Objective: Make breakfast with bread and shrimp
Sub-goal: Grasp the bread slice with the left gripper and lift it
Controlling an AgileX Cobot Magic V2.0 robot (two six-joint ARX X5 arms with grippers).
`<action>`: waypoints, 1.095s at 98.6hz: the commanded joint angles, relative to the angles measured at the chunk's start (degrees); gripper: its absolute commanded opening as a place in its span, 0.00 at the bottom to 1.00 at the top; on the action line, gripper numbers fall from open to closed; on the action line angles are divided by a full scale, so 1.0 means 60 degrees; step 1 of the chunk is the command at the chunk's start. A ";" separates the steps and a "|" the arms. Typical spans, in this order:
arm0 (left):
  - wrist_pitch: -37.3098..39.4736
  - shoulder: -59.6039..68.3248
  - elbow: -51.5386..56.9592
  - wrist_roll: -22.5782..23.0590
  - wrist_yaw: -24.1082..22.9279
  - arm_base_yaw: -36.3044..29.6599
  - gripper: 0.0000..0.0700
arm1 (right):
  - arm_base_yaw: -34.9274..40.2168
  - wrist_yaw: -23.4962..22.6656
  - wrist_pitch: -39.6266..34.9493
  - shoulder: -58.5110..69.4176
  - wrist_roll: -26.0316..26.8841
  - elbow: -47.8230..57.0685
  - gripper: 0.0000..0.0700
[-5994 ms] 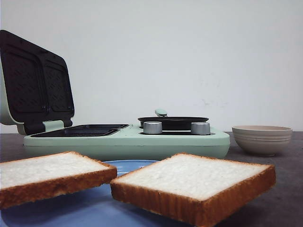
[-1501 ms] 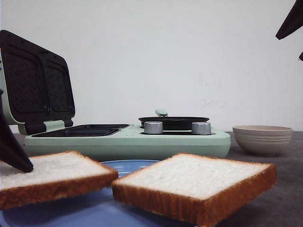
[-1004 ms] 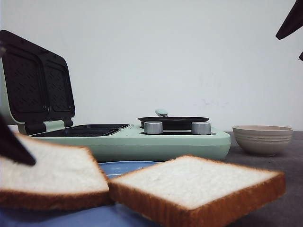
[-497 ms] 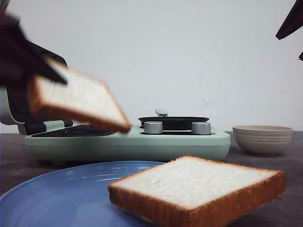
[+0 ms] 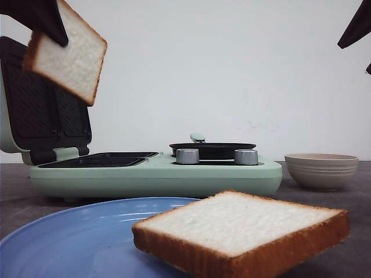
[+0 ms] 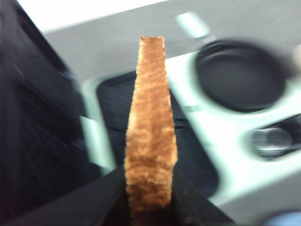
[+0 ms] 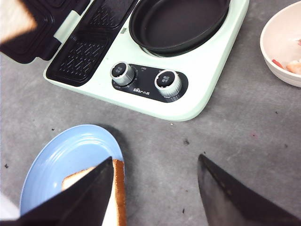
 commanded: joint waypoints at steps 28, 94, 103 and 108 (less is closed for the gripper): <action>0.1534 0.2903 0.1184 0.3621 -0.2025 -0.0466 0.01 | 0.0025 -0.0029 0.0036 0.0029 -0.0455 0.0138 0.49; 0.2153 0.6477 0.3253 0.5482 -0.2907 -0.0375 0.01 | 0.0044 -0.0029 0.0000 0.0029 -0.0568 0.0138 0.49; 0.2146 0.6736 0.3377 0.5686 -0.3136 -0.0328 0.01 | 0.0044 -0.0029 0.0000 0.0029 -0.0568 0.0138 0.49; 0.2146 0.6794 0.3391 0.5741 -0.3129 -0.0270 0.01 | 0.0044 -0.0029 -0.0004 0.0029 -0.0568 0.0138 0.49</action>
